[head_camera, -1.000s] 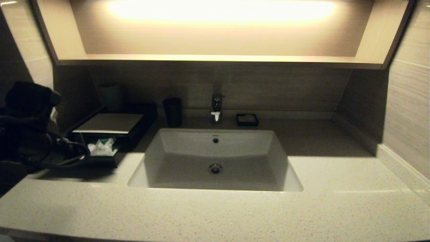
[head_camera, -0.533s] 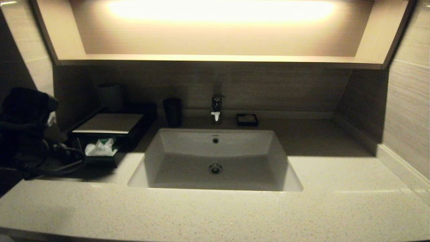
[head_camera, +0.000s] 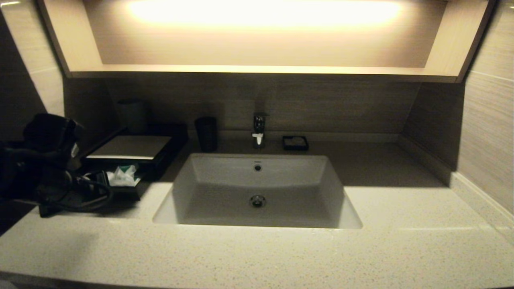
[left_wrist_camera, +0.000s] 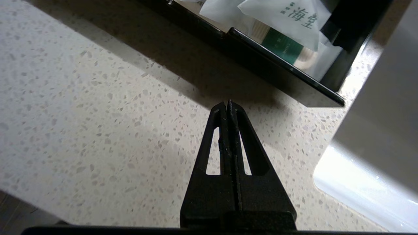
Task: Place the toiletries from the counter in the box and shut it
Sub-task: Close the drawer
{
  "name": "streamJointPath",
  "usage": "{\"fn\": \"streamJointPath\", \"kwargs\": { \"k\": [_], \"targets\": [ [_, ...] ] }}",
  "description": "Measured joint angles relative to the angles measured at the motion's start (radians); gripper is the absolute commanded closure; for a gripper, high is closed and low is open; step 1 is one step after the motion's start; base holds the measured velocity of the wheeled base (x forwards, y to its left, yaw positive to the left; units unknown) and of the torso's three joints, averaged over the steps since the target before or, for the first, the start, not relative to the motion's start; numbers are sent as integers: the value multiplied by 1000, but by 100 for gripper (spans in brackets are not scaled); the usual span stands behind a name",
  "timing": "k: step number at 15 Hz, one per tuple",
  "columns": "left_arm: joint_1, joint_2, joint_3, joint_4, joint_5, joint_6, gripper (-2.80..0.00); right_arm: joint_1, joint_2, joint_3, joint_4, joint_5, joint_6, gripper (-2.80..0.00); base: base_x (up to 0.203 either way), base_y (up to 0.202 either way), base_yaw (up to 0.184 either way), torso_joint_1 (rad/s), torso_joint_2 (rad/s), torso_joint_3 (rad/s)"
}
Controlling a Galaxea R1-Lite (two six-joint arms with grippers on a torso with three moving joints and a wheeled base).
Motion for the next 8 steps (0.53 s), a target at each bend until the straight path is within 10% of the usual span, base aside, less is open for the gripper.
{"fn": "streamJointPath", "kwargs": {
  "k": [8],
  "targets": [
    [-1, 53, -12, -34, -2, 0, 0, 0, 0, 0, 0, 0, 0, 0, 0, 0, 0, 0, 0, 0]
  ]
}}
